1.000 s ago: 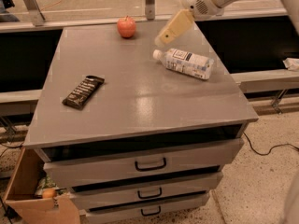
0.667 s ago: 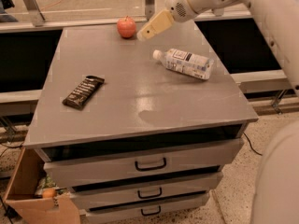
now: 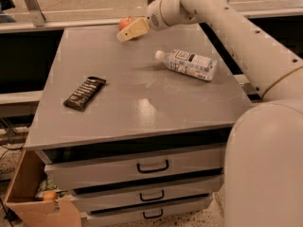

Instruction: Pick apple

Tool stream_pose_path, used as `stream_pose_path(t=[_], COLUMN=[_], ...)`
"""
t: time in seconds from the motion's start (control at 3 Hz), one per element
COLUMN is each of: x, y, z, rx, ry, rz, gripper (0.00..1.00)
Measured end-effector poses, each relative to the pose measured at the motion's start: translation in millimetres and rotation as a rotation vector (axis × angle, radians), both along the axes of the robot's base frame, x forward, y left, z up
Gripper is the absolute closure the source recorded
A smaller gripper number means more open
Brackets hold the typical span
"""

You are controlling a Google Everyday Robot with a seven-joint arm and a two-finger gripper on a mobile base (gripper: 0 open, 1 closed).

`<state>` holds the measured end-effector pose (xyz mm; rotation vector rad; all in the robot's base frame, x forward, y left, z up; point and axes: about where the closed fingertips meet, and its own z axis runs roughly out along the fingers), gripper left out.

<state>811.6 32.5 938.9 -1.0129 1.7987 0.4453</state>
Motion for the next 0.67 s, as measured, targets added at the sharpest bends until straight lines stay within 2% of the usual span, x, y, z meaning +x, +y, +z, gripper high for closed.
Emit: stream_pose_path(t=[0.67], x=[56.4], y=[46.2], z=[-34.4], rx=[0.007], ry=[-0.017], rz=[-0.021], gripper=[0.0])
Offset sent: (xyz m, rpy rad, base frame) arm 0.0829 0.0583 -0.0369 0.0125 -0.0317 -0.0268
